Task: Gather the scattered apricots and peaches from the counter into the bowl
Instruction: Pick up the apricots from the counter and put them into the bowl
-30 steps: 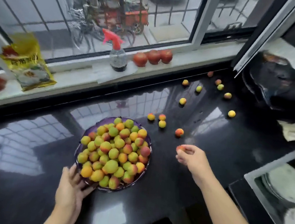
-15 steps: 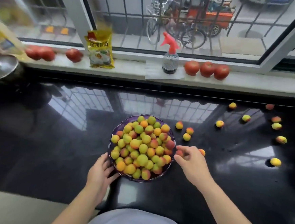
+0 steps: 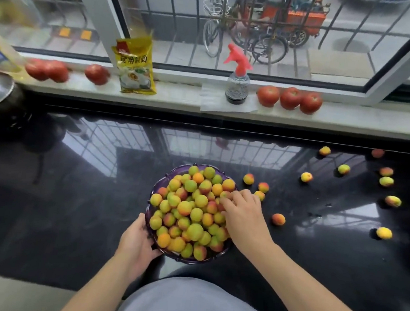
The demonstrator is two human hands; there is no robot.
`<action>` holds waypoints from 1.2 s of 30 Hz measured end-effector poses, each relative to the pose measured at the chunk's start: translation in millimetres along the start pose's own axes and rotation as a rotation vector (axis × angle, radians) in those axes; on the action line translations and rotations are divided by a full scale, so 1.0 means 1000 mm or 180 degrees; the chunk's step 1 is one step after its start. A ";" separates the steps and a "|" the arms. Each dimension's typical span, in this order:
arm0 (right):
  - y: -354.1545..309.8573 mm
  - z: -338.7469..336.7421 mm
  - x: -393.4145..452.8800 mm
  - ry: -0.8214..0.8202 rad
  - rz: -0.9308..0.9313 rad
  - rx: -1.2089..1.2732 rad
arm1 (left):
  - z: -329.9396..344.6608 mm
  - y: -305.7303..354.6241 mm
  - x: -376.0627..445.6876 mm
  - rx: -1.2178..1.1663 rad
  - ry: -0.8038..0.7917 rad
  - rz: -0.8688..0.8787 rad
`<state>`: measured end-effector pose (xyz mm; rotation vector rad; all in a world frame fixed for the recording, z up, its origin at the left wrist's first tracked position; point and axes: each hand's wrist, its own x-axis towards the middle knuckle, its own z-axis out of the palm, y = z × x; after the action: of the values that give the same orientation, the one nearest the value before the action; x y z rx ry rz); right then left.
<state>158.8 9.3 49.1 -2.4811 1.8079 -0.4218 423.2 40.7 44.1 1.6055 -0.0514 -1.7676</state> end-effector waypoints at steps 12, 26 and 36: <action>0.022 -0.011 -0.068 0.0460 0.2715 0.1919 | 0.017 -0.004 0.011 -0.0683 0.0082 -0.0149; 0.085 0.023 -0.057 -0.0853 0.2514 0.0632 | 0.017 -0.025 0.004 -0.0317 0.0477 0.0002; 0.024 -0.012 -0.068 -0.0163 0.3174 0.2167 | 0.000 -0.019 -0.006 0.0745 0.0422 0.0394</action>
<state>114.4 67.4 42.3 -0.9881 2.0995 -0.6973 414.0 57.7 40.4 1.8408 -0.2980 -1.6033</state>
